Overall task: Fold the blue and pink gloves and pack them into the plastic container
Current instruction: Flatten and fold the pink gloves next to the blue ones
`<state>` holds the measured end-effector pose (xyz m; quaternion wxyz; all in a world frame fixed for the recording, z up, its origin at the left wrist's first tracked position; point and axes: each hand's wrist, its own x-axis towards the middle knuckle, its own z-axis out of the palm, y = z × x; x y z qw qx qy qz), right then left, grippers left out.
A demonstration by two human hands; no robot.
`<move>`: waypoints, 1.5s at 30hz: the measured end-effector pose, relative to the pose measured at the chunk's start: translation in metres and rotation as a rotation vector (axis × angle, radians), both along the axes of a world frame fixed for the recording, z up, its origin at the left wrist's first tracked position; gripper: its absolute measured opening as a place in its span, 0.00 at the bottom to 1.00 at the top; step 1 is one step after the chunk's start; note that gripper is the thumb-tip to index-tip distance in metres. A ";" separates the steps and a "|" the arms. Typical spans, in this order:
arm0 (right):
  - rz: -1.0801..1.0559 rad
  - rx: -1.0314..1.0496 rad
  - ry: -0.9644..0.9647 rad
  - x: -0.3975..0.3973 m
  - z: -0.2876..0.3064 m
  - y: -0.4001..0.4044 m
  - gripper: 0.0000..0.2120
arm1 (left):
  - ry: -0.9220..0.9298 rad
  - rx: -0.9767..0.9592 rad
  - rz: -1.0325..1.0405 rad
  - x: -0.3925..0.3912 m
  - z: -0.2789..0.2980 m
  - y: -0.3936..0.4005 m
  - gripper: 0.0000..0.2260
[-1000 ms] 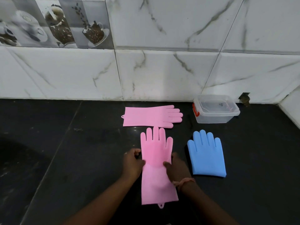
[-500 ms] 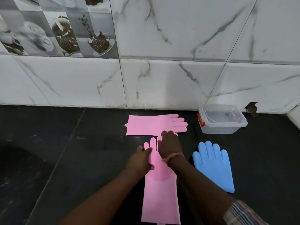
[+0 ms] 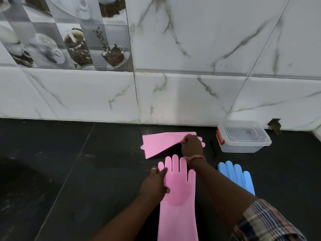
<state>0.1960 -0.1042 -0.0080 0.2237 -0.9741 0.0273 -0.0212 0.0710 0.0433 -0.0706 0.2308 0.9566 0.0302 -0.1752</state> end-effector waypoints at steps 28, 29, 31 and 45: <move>-0.070 1.159 0.375 -0.230 -0.002 -0.041 0.30 | 0.242 -1.294 0.640 -0.078 0.083 -0.036 0.13; -0.039 1.159 0.438 -0.234 0.001 -0.045 0.30 | 0.213 -1.269 0.603 -0.078 0.094 -0.033 0.12; -0.016 1.083 0.529 -0.235 0.011 -0.049 0.23 | 0.180 -1.240 0.568 -0.073 0.102 -0.025 0.11; -0.183 0.849 0.664 -0.213 -0.040 -0.041 0.24 | 0.187 -0.947 0.573 -0.063 0.038 -0.022 0.12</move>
